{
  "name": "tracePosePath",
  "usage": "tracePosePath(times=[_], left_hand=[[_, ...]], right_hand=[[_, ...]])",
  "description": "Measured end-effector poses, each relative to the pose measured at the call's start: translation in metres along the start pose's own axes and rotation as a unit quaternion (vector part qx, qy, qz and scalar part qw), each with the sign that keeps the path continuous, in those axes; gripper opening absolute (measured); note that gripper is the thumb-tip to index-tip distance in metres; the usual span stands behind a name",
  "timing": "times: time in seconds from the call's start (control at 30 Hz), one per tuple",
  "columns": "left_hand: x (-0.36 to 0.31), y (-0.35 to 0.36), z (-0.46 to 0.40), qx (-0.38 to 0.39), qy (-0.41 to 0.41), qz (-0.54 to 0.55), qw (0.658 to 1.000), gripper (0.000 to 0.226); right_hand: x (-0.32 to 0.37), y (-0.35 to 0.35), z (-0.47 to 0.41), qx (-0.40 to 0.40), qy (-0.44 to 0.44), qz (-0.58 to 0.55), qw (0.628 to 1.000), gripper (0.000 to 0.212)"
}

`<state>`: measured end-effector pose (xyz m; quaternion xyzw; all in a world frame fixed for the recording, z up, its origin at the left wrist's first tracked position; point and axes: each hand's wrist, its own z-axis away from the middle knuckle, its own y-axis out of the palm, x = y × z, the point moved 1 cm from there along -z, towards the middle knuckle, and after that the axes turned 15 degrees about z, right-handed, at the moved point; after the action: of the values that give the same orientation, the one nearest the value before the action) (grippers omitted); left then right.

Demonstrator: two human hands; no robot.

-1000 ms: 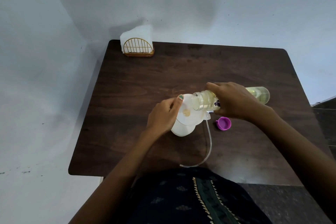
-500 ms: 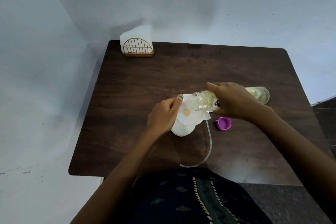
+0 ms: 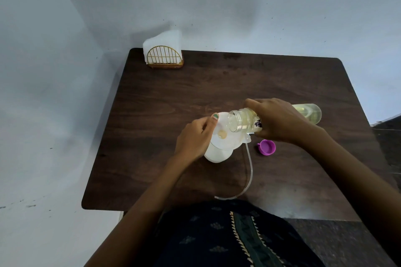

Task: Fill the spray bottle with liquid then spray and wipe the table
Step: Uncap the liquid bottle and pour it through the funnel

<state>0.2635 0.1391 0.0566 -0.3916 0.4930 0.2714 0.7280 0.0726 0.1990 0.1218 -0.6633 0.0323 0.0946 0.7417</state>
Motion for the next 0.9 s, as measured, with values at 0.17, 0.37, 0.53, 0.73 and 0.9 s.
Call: tracePosePath(times=[0.17, 0.37, 0.53, 0.73, 0.9], left_hand=[[0.0001, -0.0006, 0.0002, 0.000, 0.004, 0.000, 1.000, 0.045], [0.0001, -0.0003, -0.0004, -0.003, 0.003, -0.001, 1.000, 0.046], [0.0006, -0.0003, -0.0008, -0.002, 0.002, -0.005, 1.000, 0.048], [0.0015, -0.0006, -0.0013, 0.001, 0.000, -0.006, 1.000, 0.049], [0.0004, -0.0006, -0.0010, 0.002, -0.001, -0.005, 1.000, 0.048]], right_hand=[[0.0007, -0.0016, -0.0004, 0.005, -0.003, -0.001, 1.000, 0.044], [0.0014, -0.0029, -0.0004, 0.008, -0.007, 0.009, 1.000, 0.043], [0.0025, -0.0048, -0.0001, 0.012, -0.007, 0.014, 1.000, 0.043], [0.0031, -0.0064, -0.0006, 0.022, -0.006, 0.013, 1.000, 0.043], [0.0025, -0.0058, -0.0006, 0.020, -0.006, 0.012, 1.000, 0.041]])
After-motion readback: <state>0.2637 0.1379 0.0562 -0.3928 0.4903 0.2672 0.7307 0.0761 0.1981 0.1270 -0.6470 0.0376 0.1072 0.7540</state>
